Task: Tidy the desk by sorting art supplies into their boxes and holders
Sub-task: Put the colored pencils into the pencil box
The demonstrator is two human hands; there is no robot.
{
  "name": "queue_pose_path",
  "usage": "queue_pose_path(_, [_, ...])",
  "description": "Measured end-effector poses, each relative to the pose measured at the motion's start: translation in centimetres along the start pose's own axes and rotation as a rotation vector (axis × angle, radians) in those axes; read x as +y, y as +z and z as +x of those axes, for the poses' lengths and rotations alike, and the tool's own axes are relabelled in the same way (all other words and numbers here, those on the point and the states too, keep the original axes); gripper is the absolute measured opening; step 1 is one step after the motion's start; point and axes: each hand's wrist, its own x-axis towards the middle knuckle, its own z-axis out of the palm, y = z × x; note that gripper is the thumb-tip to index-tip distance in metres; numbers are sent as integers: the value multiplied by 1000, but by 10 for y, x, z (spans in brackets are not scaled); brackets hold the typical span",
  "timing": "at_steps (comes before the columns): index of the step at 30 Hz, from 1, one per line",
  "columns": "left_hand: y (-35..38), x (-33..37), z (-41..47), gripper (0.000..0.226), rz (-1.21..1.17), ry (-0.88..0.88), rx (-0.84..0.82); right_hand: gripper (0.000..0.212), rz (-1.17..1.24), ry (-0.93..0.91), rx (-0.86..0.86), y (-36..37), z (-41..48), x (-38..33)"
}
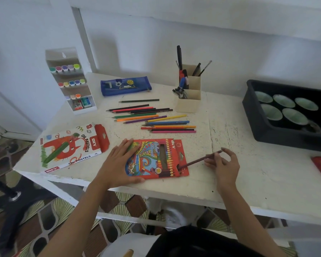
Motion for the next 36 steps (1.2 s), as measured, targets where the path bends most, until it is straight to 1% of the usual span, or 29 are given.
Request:
queue_pose_path(4, [-1, 0, -1, 113, 2, -2, -1, 27, -80, -3, -36, -5, 9, -5])
queue_pose_path(9, [-2, 2, -1, 115, 8, -8, -8, 24, -75, 35, -79, -8, 18, -13])
queue_pose_path(11, [-2, 2, -1, 116, 2, -7, -4, 21, -62, 69, -139, -7, 15, -13])
queue_pose_path(13, [-2, 2, -1, 115, -3, -8, -4, 16, -126, 80, -243, -5, 11, -10])
queue_pose_path(15, [-1, 2, -1, 115, -11, -11, 0, 11, -296, 13, -348, 0, 6, -3])
queue_pose_path(18, [-1, 1, -1, 113, -5, -10, 5, 9, -670, -206, -502, 13, -2, 2])
queue_pose_path(20, [0, 0, -2, 112, 6, -9, 5, 8, -769, -310, -597, 24, -7, 7])
queue_pose_path(22, [0, 0, -1, 113, 13, -12, 0, 9, -802, -340, -628, 33, -9, 14])
queue_pose_path(25, [0, 1, -2, 114, 26, -38, -10, 11, -764, -289, -643, 35, -6, 18])
queue_pose_path(27, [1, 2, -5, 115, 36, -60, -9, 18, -748, -224, -704, 32, -4, 12])
queue_pose_path(29, [3, 2, -9, 118, 35, -74, 7, 16, -743, -156, -785, 30, 1, 3])
queue_pose_path(31, [4, 2, -12, 120, 15, -83, 30, 12, -769, -180, -789, 31, 8, -6])
queue_pose_path(33, [4, 1, -12, 119, -1, -95, 37, 14, -829, -295, -710, 37, 18, -14])
queue_pose_path(36, [3, 2, -12, 116, -7, -97, 35, 12, -845, -440, -632, 58, 36, -25])
